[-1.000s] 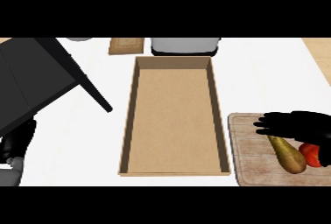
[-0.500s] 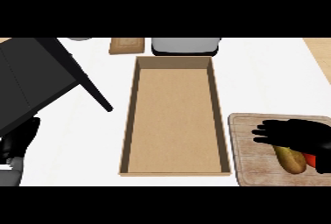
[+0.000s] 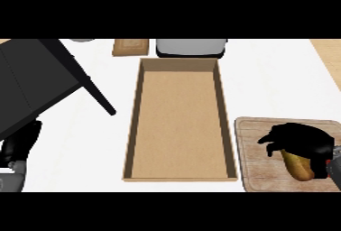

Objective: Pick the pear from the cutting board and place it in the cardboard box

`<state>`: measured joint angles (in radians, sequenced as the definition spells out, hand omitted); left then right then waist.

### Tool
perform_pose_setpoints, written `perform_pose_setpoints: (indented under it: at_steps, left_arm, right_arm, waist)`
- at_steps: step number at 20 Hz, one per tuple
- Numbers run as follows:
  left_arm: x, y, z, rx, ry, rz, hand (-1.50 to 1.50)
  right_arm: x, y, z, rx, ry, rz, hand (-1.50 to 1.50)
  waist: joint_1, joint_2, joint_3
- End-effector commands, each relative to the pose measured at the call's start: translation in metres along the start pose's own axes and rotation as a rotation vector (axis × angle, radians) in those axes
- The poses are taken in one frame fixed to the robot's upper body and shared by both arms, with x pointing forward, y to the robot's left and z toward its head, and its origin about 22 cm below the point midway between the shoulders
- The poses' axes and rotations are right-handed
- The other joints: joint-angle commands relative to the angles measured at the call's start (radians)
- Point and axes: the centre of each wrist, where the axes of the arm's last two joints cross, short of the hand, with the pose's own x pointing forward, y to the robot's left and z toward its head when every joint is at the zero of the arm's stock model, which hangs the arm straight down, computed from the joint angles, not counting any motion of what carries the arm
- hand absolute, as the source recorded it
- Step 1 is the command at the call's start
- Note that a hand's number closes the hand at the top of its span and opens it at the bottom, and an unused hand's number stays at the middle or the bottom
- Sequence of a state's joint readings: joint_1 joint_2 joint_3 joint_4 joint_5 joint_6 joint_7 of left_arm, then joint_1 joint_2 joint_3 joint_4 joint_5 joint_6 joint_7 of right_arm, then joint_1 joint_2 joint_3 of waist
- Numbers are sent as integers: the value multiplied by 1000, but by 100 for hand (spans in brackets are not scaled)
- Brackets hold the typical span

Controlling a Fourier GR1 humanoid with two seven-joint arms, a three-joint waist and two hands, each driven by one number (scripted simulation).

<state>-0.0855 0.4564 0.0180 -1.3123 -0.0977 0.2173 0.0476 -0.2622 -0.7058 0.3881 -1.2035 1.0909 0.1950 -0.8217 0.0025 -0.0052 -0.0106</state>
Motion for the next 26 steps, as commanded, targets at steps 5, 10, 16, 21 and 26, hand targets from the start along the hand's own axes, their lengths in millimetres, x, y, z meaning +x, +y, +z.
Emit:
perform_pose_setpoints:
  at_steps: [5, 10, 16, 21, 26]
  left_arm:
    - [-5, 9, 9, 9, 0, 6, 0]
    - [22, 2, -9, -31, -47, 11, 0]
    - [32, 1, -18, -28, -54, 4, 0]
    - [3, -4, -3, -16, -23, 7, 0]
    - [12, -11, -8, 14, -29, -4, 0]
  right_arm:
    - [-5, -2, -5, -179, 11, 81, 150]
    - [-62, -48, -23, -324, 41, -108, 150]
    - [-94, -91, -8, -520, 119, -57, 150]
    - [-103, -134, 4, -708, 50, -70, 150]
    - [-102, -144, 3, -845, -140, -44, 150]
  waist:
    - [1, 4, 11]
    - [57, 25, 14]
    - [49, 25, 14]
    - [34, 15, 12]
    - [19, 14, 12]
